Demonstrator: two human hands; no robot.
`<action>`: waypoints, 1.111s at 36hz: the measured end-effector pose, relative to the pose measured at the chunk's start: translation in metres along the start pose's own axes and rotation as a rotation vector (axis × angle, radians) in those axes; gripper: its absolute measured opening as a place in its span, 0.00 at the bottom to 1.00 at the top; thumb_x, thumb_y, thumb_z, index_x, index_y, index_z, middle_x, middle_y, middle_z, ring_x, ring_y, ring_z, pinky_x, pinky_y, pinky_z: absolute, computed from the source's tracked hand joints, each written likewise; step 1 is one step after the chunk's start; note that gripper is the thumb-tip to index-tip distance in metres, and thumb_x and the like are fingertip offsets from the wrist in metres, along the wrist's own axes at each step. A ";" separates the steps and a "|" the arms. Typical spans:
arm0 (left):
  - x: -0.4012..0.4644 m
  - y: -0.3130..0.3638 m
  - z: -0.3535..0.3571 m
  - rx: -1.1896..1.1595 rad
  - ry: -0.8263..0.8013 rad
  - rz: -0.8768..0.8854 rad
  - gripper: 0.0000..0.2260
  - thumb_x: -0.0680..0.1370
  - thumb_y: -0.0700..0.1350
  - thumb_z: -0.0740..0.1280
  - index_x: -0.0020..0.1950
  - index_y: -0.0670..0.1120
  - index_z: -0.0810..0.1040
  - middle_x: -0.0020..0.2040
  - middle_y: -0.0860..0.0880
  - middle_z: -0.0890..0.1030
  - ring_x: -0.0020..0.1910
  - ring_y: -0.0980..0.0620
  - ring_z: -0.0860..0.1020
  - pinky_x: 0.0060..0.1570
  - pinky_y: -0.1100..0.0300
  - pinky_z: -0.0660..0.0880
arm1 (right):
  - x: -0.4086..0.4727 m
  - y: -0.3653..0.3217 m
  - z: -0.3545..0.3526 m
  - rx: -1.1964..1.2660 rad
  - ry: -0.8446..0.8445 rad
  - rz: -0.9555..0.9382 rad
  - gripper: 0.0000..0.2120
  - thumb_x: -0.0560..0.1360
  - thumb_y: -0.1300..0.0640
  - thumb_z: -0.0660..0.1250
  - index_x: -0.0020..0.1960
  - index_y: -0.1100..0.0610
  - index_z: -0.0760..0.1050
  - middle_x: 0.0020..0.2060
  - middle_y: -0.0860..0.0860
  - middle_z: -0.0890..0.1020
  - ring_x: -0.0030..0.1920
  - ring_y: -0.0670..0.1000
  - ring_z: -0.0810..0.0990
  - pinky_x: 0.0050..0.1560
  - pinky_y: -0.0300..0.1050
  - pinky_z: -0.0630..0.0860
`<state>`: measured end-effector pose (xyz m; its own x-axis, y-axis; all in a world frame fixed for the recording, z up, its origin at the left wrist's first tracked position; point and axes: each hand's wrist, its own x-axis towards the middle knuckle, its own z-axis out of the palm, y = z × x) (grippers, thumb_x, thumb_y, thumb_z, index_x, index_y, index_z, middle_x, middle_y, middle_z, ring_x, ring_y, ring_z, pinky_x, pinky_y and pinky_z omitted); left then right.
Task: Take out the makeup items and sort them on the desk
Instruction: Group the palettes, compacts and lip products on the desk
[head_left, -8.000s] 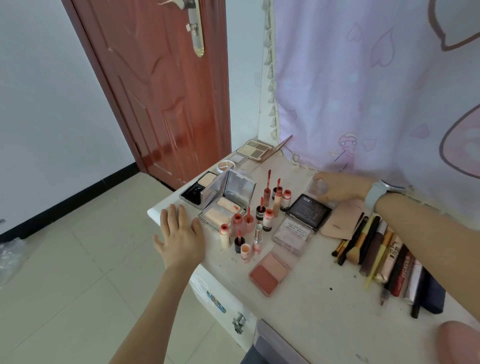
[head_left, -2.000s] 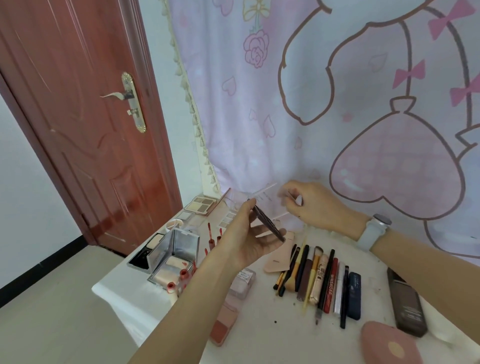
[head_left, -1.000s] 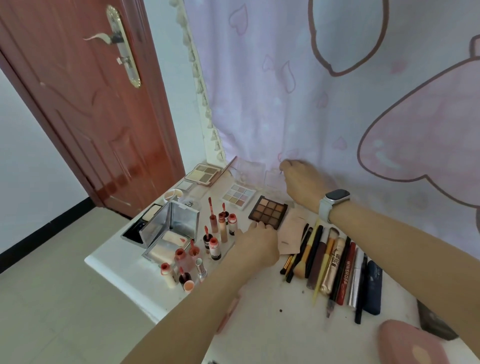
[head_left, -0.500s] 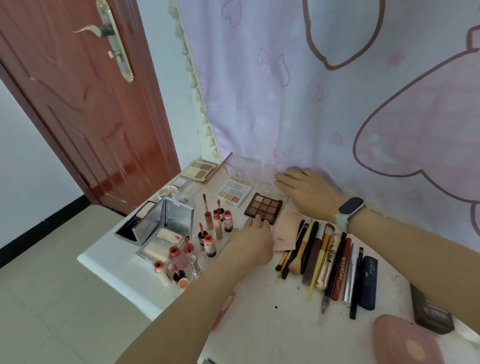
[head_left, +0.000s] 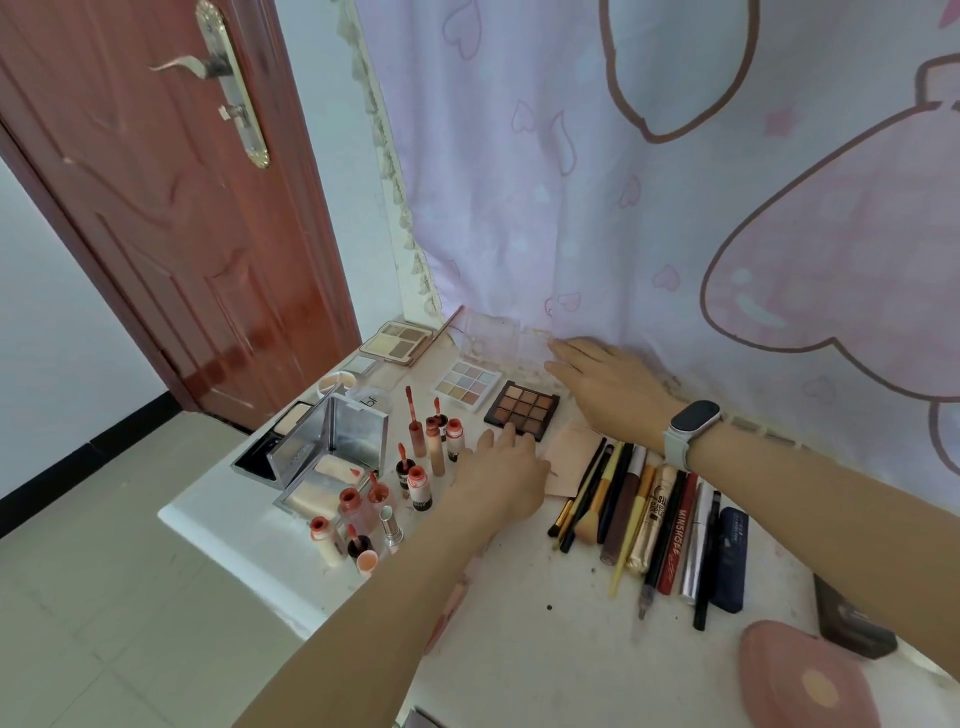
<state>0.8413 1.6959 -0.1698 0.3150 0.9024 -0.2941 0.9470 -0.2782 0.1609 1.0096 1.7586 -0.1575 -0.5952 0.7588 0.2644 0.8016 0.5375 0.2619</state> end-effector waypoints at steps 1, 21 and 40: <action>-0.002 0.000 0.000 -0.015 0.017 0.007 0.20 0.83 0.52 0.50 0.70 0.42 0.63 0.73 0.42 0.61 0.71 0.41 0.60 0.66 0.43 0.63 | -0.003 0.001 -0.001 0.032 0.041 -0.008 0.22 0.65 0.72 0.69 0.58 0.63 0.77 0.58 0.60 0.79 0.58 0.61 0.77 0.59 0.54 0.73; -0.008 0.030 -0.004 -0.088 0.136 -0.021 0.13 0.81 0.51 0.57 0.58 0.43 0.71 0.56 0.43 0.75 0.57 0.44 0.73 0.55 0.50 0.67 | -0.019 -0.016 -0.018 0.725 -0.382 0.605 0.33 0.74 0.49 0.68 0.73 0.59 0.62 0.71 0.55 0.67 0.69 0.53 0.66 0.66 0.44 0.63; -0.045 0.050 -0.013 -0.590 0.562 0.259 0.15 0.81 0.52 0.58 0.55 0.42 0.74 0.42 0.45 0.81 0.37 0.45 0.78 0.41 0.48 0.75 | -0.062 0.006 -0.090 1.309 -0.010 0.685 0.08 0.78 0.56 0.64 0.54 0.57 0.79 0.36 0.49 0.75 0.32 0.43 0.69 0.28 0.32 0.66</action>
<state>0.8739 1.6459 -0.1364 0.2912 0.9063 0.3062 0.6121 -0.4225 0.6684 1.0459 1.6818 -0.0891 -0.0923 0.9955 -0.0196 0.4028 0.0193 -0.9151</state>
